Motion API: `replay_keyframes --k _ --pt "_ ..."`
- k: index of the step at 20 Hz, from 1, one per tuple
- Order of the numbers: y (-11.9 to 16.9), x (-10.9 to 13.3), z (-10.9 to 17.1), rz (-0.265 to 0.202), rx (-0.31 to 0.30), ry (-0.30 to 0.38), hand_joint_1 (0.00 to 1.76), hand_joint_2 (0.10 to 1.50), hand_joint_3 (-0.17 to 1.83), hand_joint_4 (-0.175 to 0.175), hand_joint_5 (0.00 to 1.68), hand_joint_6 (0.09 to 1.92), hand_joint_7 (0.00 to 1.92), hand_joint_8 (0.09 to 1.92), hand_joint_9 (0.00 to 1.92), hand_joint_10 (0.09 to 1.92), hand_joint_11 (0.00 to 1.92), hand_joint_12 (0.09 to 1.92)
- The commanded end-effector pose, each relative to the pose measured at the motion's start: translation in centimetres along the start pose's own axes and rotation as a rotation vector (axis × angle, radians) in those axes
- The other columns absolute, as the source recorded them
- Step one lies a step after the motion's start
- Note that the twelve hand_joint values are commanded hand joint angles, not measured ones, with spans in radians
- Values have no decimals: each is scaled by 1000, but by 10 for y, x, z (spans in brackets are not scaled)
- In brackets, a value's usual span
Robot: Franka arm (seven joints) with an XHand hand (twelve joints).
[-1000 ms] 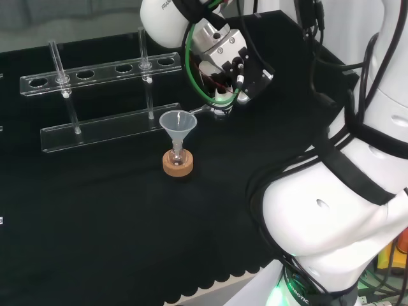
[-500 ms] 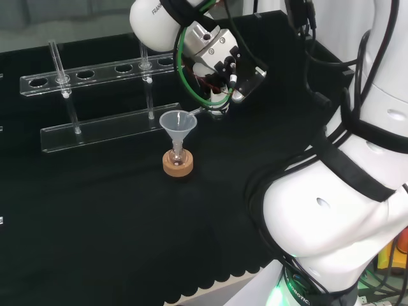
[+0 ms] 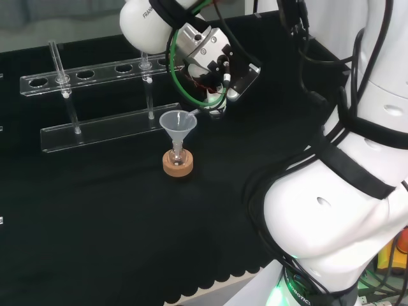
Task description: Pour all the NaCl from the weighing funnel into the round-bottom flask.
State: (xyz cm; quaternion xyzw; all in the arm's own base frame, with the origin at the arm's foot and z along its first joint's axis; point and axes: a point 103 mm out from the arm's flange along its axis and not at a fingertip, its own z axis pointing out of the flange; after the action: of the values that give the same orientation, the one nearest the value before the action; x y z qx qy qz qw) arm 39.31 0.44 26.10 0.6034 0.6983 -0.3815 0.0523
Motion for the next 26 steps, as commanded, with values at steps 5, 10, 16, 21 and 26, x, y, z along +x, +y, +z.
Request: replay_keyframes --k 5,10,16,21,26 --pt "0 3 -10 2 6 -67 1104 673 688 175 1199 820 611 634 983 340 757 1109" --pt "-1 5 -12 1 9 -86 1104 672 689 175 1199 821 610 634 982 341 756 1109" --pt "-1 4 -9 1 15 -71 1104 672 691 175 1198 822 608 634 980 341 753 1109" --pt "1 2 -3 -4 10 -12 1104 671 692 175 1198 823 604 633 978 341 749 1109" --pt "1 -2 2 -6 -17 52 1104 671 693 175 1198 824 600 633 975 341 748 1109"
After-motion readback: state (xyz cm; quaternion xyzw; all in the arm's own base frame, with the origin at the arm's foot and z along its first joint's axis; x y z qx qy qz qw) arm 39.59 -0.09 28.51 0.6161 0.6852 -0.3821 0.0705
